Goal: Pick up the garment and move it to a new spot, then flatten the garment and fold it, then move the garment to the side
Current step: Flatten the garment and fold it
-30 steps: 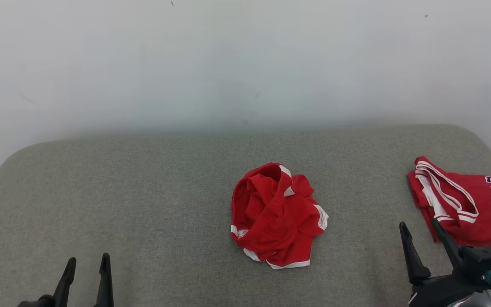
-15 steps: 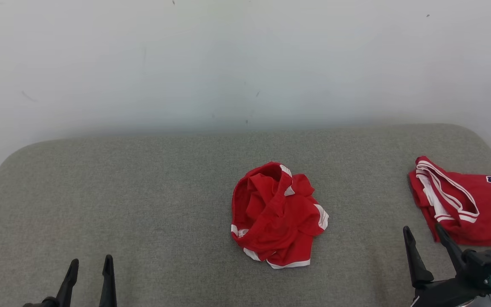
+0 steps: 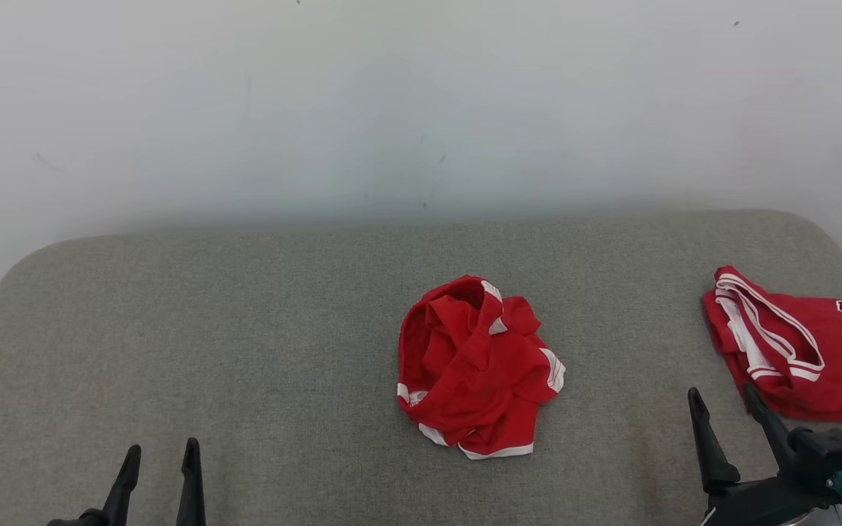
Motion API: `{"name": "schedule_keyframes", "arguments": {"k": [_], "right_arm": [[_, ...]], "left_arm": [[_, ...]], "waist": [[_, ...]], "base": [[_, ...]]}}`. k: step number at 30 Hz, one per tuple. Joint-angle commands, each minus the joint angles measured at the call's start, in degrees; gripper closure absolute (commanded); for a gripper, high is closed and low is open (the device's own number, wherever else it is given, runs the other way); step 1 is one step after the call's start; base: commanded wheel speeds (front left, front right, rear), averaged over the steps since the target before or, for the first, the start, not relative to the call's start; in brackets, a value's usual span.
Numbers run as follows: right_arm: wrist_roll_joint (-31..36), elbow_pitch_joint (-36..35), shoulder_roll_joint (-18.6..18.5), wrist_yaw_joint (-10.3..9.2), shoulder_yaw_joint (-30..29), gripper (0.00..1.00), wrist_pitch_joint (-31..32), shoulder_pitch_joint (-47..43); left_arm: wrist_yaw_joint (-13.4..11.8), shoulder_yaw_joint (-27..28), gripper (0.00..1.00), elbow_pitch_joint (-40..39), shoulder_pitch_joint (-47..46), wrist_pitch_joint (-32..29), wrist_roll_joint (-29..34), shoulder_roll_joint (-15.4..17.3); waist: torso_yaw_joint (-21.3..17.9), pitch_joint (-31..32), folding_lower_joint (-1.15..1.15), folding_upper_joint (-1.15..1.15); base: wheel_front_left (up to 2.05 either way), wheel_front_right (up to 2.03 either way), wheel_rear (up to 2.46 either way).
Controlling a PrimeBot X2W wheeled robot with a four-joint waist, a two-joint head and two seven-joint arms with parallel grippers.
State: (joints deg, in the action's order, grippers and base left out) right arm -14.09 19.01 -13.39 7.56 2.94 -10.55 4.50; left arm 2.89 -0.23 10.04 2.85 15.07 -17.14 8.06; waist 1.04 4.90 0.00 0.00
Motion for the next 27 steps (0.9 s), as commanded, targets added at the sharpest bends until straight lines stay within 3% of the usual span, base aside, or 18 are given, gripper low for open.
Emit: {"name": "schedule_keyframes", "arguments": {"k": [1,7,14,27], "right_arm": [[0.13,0.06,0.05,-0.16,0.04,0.0,-0.1,-0.29],[0.36,-0.12,0.42,-0.16,0.36,0.0,-0.31,-0.05],[0.2,-0.51,0.78,-0.16,2.03,0.0,-0.26,1.31],[-0.16,0.23,1.03,-0.16,5.28,0.0,-0.09,3.71]], "left_arm": [[0.03,0.11,0.0,0.16,-0.46,0.09,0.49,-0.03],[-0.08,-0.27,0.0,0.07,-1.04,0.09,0.77,-0.6],[1.07,-2.03,0.0,2.02,-4.28,-0.5,0.46,-0.71],[3.31,-12.38,0.0,12.57,-20.61,-14.98,-4.29,-4.27]], "waist": [[0.08,-0.04,0.0,0.0],[-0.32,-0.33,0.0,0.0],[-3.39,-1.69,0.0,0.0],[-13.29,-5.24,0.0,0.0]], "base": [[0.0,0.0,0.0],[0.0,0.0,0.0],[0.0,0.0,0.0],[0.0,0.0,0.0]]}}
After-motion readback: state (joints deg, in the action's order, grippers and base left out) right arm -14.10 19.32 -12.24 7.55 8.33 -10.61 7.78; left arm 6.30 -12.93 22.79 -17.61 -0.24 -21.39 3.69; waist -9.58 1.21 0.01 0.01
